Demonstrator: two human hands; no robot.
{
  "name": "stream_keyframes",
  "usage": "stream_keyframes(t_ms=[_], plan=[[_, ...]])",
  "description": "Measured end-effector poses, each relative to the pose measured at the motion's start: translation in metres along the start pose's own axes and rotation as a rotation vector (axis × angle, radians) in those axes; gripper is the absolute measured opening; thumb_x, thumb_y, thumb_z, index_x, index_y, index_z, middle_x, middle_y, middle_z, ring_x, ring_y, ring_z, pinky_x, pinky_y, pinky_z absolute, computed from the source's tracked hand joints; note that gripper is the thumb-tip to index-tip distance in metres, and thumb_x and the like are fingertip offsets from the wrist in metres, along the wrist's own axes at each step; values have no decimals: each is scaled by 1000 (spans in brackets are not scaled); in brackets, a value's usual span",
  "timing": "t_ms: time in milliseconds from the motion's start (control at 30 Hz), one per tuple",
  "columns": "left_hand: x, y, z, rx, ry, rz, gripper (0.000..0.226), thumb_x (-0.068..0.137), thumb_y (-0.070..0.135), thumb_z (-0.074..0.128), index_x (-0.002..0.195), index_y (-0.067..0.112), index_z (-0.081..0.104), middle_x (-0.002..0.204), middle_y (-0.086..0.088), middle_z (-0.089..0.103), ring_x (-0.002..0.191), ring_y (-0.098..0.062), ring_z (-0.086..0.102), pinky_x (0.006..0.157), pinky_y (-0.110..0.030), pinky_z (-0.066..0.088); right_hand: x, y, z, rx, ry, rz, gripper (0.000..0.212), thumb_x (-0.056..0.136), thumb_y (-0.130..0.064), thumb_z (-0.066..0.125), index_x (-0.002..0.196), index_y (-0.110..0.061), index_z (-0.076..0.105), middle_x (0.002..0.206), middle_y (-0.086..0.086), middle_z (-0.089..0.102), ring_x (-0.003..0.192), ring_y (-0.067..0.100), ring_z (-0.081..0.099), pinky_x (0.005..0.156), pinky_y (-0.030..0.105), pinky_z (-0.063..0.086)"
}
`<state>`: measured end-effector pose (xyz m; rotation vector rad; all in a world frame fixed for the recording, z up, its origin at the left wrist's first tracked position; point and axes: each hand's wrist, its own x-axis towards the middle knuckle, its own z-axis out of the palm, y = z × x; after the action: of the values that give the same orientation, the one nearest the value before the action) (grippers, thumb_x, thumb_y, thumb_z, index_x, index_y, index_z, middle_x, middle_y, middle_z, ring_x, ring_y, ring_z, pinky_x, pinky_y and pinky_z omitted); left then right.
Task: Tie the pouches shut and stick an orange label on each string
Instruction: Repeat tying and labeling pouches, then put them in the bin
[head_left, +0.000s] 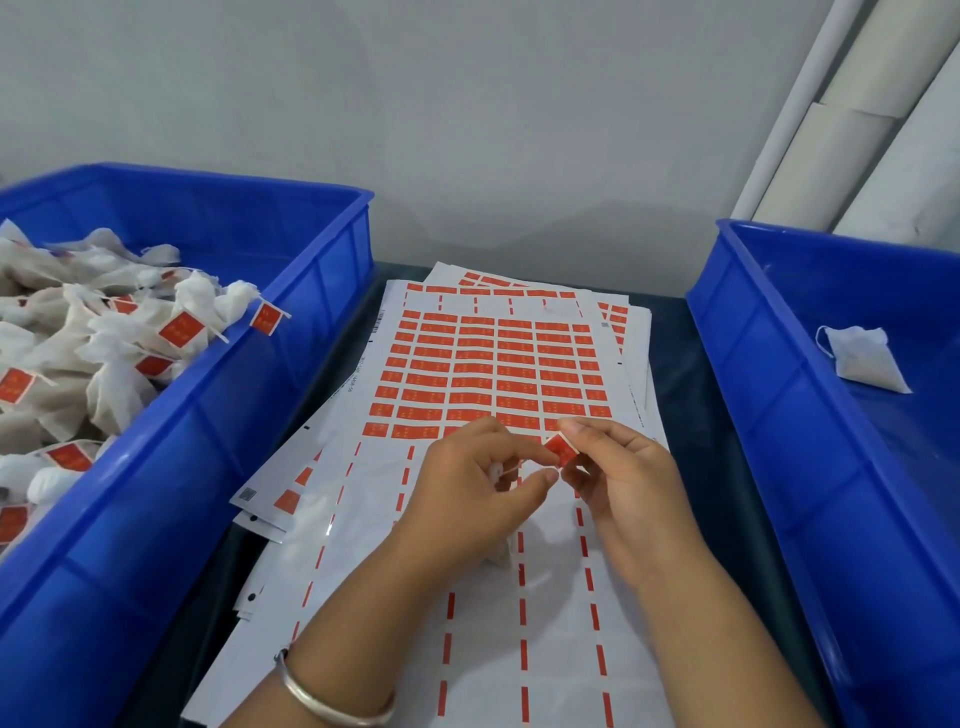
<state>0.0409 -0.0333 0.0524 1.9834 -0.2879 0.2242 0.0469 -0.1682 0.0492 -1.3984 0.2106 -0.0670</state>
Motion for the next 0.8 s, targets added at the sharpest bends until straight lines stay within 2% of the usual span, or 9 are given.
stream_keyframes(t_ms=[67, 167, 300, 433, 533, 600, 667, 733, 800], plan=[[-1, 0, 1, 27, -7, 22, 21, 80, 29, 70, 75, 45, 59, 76, 21, 54, 84, 8, 48, 63, -1, 40, 0, 0, 0, -33, 6, -8, 6, 83, -30, 68, 89, -29, 71, 92, -15, 74, 93, 16, 70, 83, 31, 55], [0, -1, 2, -91, 77, -43, 19, 84, 30, 65, 69, 38, 56, 80, 19, 54, 83, 1, 53, 61, -8, 45, -3, -3, 1, -123, -1, -70, 14, 76, -41, 66, 86, -31, 70, 91, -22, 72, 89, 10, 69, 78, 23, 55], [6, 0, -1, -227, 113, -193, 5, 84, 35, 63, 83, 35, 58, 88, 14, 62, 82, -11, 61, 66, -17, 50, -9, -6, 5, -237, -45, -151, 26, 66, -52, 61, 85, -35, 69, 90, -31, 67, 89, -4, 65, 73, 13, 52], [7, 0, -3, -287, 38, -195, 9, 83, 31, 64, 77, 37, 65, 78, 26, 66, 81, 8, 60, 58, -4, 46, -9, -5, 4, -224, -70, -160, 23, 65, -50, 63, 82, -37, 70, 88, -30, 68, 88, -1, 67, 77, 19, 53], [7, -2, -3, -271, 38, -208, 13, 83, 30, 64, 72, 38, 65, 76, 29, 65, 80, 12, 58, 59, -5, 44, -8, -5, 3, -163, -70, -153, 24, 63, -50, 63, 83, -38, 71, 91, -28, 69, 89, 4, 68, 78, 23, 55], [8, -3, -2, -275, 53, -231, 13, 82, 31, 64, 71, 40, 64, 75, 29, 65, 79, 7, 60, 65, -8, 43, -8, -5, 3, -141, -100, -171, 23, 67, -47, 65, 88, -40, 70, 94, -26, 70, 92, -1, 67, 74, 17, 55], [9, -3, -2, -270, 60, -240, 13, 81, 32, 64, 72, 41, 64, 74, 28, 66, 77, 2, 62, 66, -10, 42, -8, -7, 3, -171, -146, -201, 21, 78, -32, 69, 98, -38, 66, 93, -21, 71, 93, -2, 66, 70, 12, 53], [9, -3, -2, -247, 45, -234, 13, 81, 32, 63, 71, 41, 64, 72, 28, 65, 77, 2, 61, 66, -9, 42, -6, -6, 3, -177, -164, -219, 30, 82, -17, 71, 103, -37, 63, 89, -16, 72, 91, 0, 67, 66, 8, 51], [9, -4, -2, -216, 20, -224, 13, 82, 32, 62, 71, 40, 63, 72, 28, 64, 77, 6, 60, 65, -8, 41, -5, -5, 3, -175, -152, -230, 35, 82, -12, 71, 105, -37, 61, 87, -12, 72, 89, 1, 68, 65, 7, 50]])
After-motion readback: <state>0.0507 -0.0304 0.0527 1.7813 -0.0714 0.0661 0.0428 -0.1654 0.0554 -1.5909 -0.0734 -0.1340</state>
